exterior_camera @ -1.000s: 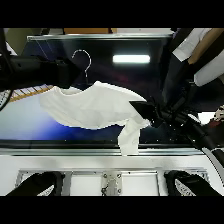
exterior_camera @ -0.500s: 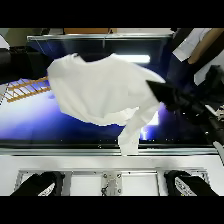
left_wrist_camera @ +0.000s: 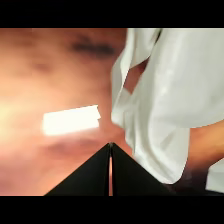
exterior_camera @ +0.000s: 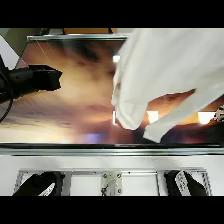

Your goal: Fold the clothes and pants, and hang the long-sleeved shirts on hangers.

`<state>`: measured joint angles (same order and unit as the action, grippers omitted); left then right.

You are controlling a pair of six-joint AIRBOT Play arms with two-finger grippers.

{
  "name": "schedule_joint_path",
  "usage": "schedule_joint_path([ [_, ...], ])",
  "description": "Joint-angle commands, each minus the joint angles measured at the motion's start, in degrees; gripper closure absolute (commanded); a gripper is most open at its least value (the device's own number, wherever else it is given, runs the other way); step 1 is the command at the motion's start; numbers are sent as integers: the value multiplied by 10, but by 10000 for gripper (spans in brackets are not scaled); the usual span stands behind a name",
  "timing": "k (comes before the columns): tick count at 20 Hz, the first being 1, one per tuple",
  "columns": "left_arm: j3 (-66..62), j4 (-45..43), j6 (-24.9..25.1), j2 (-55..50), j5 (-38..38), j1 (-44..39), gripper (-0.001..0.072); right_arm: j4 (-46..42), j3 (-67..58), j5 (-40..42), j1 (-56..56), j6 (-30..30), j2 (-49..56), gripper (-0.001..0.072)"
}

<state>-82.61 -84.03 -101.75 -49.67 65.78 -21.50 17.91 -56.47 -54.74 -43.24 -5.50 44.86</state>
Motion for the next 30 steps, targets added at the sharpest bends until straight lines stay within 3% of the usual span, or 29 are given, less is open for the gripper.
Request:
schedule_joint_path([
  [1,16,1,0,-17,-19,0,694,-53,-13,195,-84,-5,-57,702],
  [6,16,2,0,-50,-17,0,693,-92,-27,423,-89,17,-87,702],
  [14,16,2,0,-57,-17,0,694,-105,-158,564,-89,66,3,702],
  [20,16,2,0,-57,-17,0,694,-104,-289,563,-80,72,97,702],
  [30,16,1,0,-57,-17,0,693,-104,-346,562,-80,72,125,702],
])
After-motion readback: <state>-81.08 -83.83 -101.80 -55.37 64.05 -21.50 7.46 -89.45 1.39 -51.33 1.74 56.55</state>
